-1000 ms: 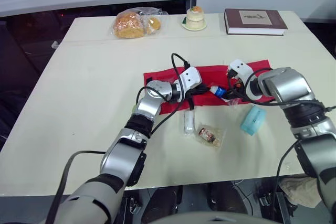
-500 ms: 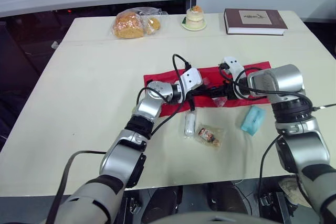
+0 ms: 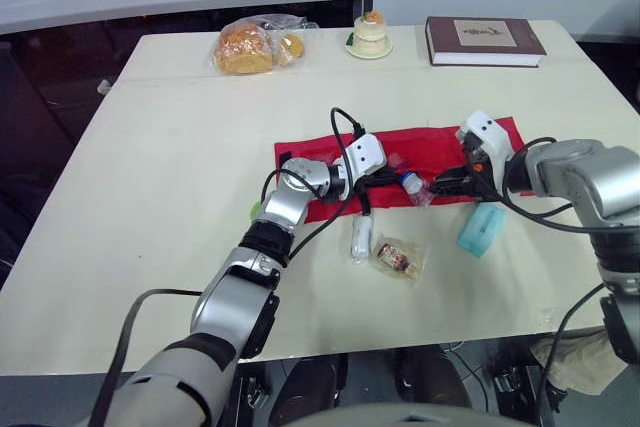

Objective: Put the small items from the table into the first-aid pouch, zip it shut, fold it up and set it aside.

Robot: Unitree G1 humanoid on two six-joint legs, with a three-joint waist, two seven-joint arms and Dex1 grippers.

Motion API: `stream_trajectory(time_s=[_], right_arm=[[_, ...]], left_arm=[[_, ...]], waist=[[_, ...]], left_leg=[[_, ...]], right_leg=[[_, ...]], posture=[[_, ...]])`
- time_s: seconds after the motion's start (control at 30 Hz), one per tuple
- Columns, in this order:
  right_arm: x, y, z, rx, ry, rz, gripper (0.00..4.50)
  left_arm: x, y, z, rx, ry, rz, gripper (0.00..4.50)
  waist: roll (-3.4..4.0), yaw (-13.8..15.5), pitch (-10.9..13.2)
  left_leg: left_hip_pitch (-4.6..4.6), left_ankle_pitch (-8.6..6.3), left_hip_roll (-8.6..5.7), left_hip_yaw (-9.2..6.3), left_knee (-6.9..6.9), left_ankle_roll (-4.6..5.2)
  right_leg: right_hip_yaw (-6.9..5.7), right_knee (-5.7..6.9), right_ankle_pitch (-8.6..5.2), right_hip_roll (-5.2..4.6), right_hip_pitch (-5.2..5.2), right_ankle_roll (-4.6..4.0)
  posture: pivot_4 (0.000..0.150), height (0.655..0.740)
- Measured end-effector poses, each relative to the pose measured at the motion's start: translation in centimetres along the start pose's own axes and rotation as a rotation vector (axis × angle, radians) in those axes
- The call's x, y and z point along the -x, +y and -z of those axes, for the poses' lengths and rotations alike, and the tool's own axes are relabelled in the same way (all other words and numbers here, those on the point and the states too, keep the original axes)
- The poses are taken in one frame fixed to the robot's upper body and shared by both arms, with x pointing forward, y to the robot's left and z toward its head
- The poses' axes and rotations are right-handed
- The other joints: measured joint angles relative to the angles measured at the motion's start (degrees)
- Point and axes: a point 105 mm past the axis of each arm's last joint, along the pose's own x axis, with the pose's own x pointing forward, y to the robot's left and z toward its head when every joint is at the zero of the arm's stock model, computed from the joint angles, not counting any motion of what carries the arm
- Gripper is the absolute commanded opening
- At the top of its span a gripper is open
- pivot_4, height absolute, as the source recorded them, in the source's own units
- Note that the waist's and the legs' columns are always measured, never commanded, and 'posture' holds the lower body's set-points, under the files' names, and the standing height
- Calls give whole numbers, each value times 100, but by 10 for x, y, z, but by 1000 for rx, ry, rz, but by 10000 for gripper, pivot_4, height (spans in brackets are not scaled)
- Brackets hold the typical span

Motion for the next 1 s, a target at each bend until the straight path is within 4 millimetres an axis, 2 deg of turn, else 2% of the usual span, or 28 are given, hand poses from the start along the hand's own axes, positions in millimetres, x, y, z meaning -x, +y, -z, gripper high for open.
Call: stream_trajectory(time_s=[0.03,0.07,0.17,0.5,0.77,1.0], right_arm=[[-2,-1,4,12,10,8,2163],[-5,-1,9,30,25,11,291],[-13,2,18,65,56,5,291],[-39,0,10,102,-8,60,291],[-63,-6,-12,140,-124,130,291],[-77,-8,-21,114,-205,165,291]], left_arm=[[0,0,0,0,0,0,0],[0,0,0,0,0,0,0],[0,0,0,0,0,1,0],[-1,-1,0,0,-1,9,0],[0,-2,0,-2,3,19,0],[2,0,1,-1,1,6,0]], waist=[[0,0,0],[0,-1,0],[0,1,0],[0,-1,0],[1,-15,0],[1,-29,-1]], left_leg=[[0,0,0,0,0,0],[0,0,0,0,-1,0],[0,0,0,1,0,0],[0,0,-1,0,0,0],[2,0,-1,0,-1,0],[2,0,0,0,-1,0]], right_leg=[[0,0,0,0,0,0],[1,-1,0,0,0,0],[1,-1,0,0,0,0],[1,-1,0,5,0,0],[1,0,0,9,0,0],[2,0,0,13,-1,0]], posture=[[1500,7289],[1500,7289],[1500,7289],[1500,7289],[1500,7289],[1500,7289]])
